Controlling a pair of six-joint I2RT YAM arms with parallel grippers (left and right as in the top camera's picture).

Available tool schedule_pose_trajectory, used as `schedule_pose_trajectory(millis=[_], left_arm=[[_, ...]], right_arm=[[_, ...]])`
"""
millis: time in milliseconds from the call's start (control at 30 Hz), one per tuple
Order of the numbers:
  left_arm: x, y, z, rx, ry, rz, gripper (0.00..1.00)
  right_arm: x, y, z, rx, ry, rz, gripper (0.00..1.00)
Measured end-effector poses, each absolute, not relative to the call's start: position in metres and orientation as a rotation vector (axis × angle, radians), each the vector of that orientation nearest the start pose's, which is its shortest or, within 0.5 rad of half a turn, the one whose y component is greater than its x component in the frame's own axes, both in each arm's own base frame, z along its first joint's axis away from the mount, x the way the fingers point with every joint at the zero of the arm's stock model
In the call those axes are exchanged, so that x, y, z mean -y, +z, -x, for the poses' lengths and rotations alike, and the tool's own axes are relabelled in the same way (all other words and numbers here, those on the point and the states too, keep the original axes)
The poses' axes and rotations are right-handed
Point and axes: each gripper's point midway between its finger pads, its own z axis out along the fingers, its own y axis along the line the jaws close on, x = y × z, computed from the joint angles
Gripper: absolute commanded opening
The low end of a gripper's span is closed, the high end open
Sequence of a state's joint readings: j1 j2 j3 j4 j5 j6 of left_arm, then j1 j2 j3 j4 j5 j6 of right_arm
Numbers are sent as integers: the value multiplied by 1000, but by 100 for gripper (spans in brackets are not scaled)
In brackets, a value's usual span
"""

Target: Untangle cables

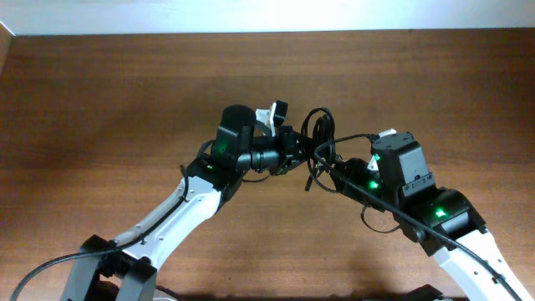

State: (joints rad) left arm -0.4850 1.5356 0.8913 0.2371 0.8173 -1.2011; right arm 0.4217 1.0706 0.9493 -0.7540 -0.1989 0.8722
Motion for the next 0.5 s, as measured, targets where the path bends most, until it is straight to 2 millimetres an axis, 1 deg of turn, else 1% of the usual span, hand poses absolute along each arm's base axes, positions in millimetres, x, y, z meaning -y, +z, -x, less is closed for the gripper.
schedule_pose_trajectory(millis=[33, 67, 100, 133, 233, 267, 300, 367, 433, 467, 500], left_arm=[[307, 203, -310, -2362, -1781, 161, 0], [306, 203, -310, -2359, -1782, 149, 0], [306, 204, -310, -2355, -1780, 131, 0], [306, 204, -310, -2346, -1770, 100, 0], [305, 204, -309, -2325, -1744, 21, 0], [305, 204, -309, -2318, -1736, 1, 0], [305, 204, -309, -2312, -1730, -21, 0], [305, 204, -309, -2307, -1724, -34, 0], [302, 196, -313, -2338, -1680, 22, 0], [297, 181, -314, -2408, -1623, 126, 0], [288, 162, -315, -2486, -1543, 245, 0]], right_arm=[[-152, 187, -258, -2559, 755, -474, 60], [-150, 185, -256, -2571, 735, -461, 67], [-149, 185, -255, -2572, 727, -452, 67], [-148, 189, -254, -2556, 732, -444, 67], [-142, 224, -243, -2428, 799, -406, 68], [-140, 230, -240, -2405, 808, -402, 68], [-138, 242, -234, -2361, 831, -389, 68], [-134, 255, -226, -2309, 858, -374, 68], [-132, 253, -219, -2328, 853, -365, 68], [-131, 249, -216, -2349, 831, -330, 68], [-131, 247, -215, -2357, 796, -250, 68]])
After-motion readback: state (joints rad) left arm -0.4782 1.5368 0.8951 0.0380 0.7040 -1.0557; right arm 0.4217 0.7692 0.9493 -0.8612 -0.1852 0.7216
